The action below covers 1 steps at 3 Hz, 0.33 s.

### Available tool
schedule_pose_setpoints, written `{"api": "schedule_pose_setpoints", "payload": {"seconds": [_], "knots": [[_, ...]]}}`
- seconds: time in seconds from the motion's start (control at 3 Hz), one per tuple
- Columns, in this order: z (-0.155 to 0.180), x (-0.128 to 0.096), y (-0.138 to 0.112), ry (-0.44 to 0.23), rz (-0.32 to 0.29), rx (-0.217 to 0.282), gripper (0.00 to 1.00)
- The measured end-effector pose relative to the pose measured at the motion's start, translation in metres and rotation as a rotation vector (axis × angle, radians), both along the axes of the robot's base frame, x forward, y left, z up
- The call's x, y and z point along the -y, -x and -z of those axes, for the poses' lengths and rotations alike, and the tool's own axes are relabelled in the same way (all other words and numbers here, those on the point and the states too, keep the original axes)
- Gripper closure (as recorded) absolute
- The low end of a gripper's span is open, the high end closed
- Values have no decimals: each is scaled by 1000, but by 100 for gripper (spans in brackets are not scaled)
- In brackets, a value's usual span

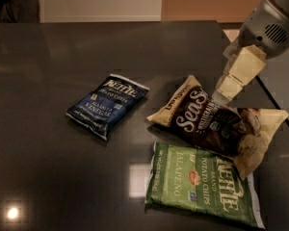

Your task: Move brown chip bag near green jalapeno chip bag

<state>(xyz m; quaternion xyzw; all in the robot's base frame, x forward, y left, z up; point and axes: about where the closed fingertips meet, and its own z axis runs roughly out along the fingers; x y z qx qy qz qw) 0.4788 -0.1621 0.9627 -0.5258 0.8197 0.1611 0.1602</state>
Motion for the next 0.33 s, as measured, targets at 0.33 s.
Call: {"api": "schedule_pose_setpoints", "payload": {"seconds": [0.33], "knots": [[-1,-2,-4,-5,5,16,0]]}}
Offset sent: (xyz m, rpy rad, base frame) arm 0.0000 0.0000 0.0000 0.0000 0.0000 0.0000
